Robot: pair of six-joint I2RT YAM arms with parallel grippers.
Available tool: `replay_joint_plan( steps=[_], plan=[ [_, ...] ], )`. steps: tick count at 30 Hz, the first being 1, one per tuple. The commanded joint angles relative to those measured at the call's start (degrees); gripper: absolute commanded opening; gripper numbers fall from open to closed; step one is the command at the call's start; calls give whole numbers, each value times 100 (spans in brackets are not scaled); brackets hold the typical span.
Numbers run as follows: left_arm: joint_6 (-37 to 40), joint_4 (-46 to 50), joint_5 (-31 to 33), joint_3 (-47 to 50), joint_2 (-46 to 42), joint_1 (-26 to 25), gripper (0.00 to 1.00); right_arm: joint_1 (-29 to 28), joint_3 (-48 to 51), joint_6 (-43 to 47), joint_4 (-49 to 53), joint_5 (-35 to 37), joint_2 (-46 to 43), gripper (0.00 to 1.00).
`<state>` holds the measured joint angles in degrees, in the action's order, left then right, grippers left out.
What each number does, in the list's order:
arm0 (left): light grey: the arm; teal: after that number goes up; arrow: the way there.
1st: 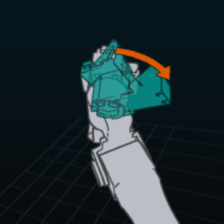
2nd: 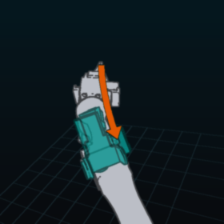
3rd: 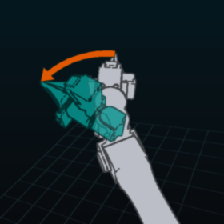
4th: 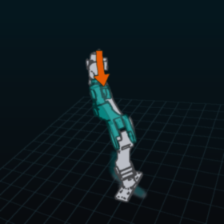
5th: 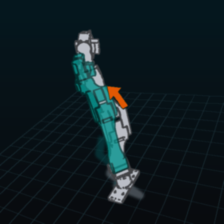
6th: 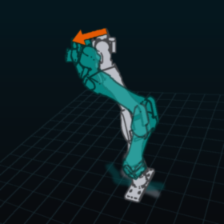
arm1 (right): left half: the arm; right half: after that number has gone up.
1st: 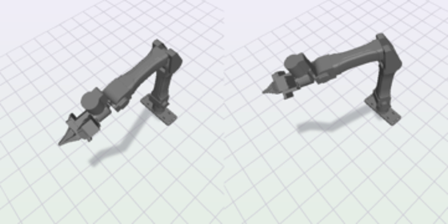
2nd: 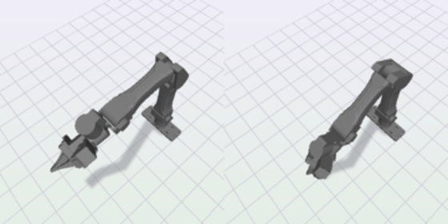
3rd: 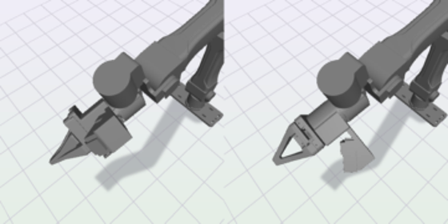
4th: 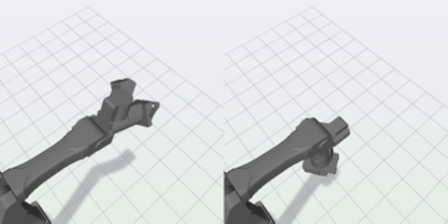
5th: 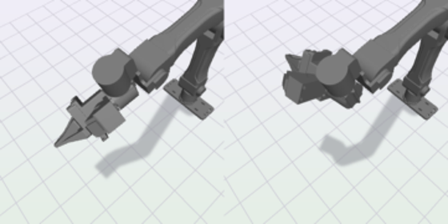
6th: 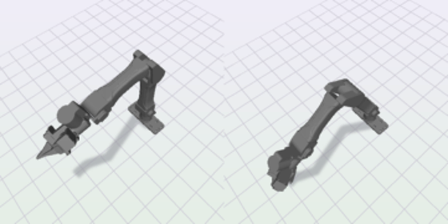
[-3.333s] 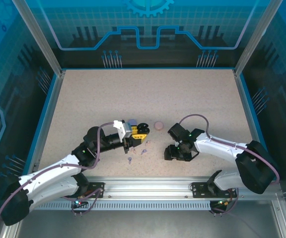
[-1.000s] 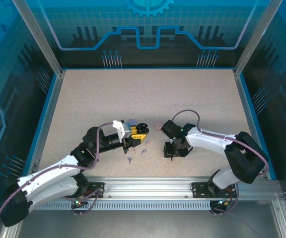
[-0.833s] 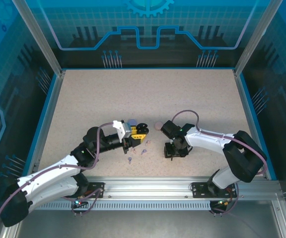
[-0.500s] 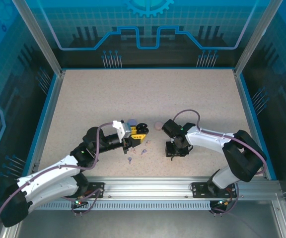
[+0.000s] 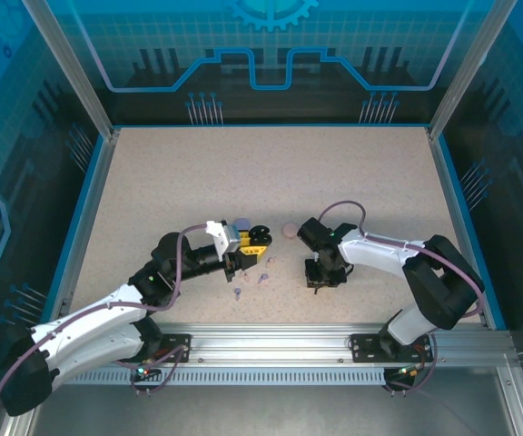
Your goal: Insert wireless bluetooth earbuds into charging case
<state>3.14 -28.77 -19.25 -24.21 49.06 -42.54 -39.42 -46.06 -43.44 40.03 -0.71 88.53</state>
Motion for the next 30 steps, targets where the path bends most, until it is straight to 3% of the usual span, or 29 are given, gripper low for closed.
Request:
replay_joint_plan(
  steps=[1,12,25,30],
  plan=[
    [117,-18,79,56,-89,-40,0,16,-23,29,-70,-407,158,24],
    [66,-101,67,82,38,-36,0,13,-44,136,-13,-92,-588,23],
    [-325,-725,121,-87,922,-42,0,-4,-533,1152,-648,432,-2995,22],
    [-397,-842,328,-266,1303,-88,0,-135,-1012,1416,-876,456,-3373,22]
  ],
)
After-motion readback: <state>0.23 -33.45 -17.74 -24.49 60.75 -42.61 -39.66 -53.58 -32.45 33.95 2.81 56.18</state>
